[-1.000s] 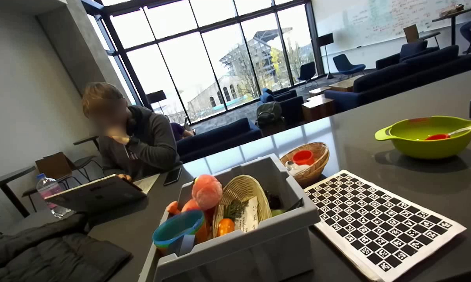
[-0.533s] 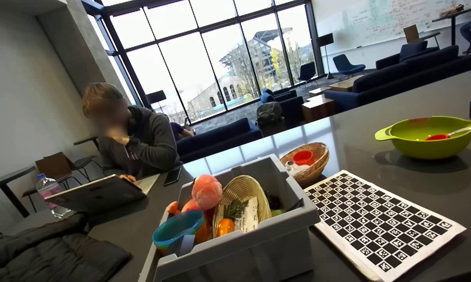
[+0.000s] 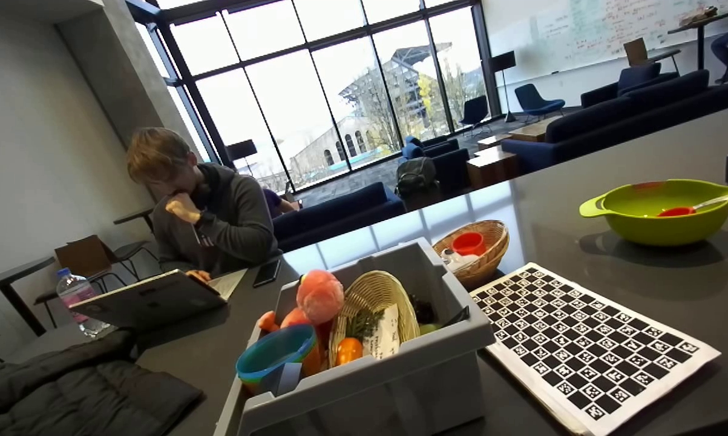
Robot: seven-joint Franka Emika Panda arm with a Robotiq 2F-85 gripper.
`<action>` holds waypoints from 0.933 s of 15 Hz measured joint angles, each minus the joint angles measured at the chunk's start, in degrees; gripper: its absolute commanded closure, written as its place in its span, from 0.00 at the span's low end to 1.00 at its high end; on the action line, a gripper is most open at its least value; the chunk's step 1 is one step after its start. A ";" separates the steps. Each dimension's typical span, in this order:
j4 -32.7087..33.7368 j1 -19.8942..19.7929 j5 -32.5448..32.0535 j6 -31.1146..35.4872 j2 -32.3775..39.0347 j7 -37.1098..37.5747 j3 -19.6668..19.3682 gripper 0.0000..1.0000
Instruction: Unfold the yellow cloth from right to left
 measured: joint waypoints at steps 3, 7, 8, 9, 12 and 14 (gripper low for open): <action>-0.02 0.21 5.63 7.15 2.13 1.22 -0.55 0.00; 0.65 1.38 13.57 13.48 5.90 -0.26 -2.67 0.00; 0.97 1.77 14.69 14.83 7.17 -0.97 -3.08 0.00; 1.38 2.09 15.66 16.02 8.53 -1.70 -3.34 0.00; 3.34 2.24 16.12 18.98 13.48 -2.47 -3.39 0.00; 4.75 2.17 16.12 20.24 16.92 -2.49 -3.39 0.00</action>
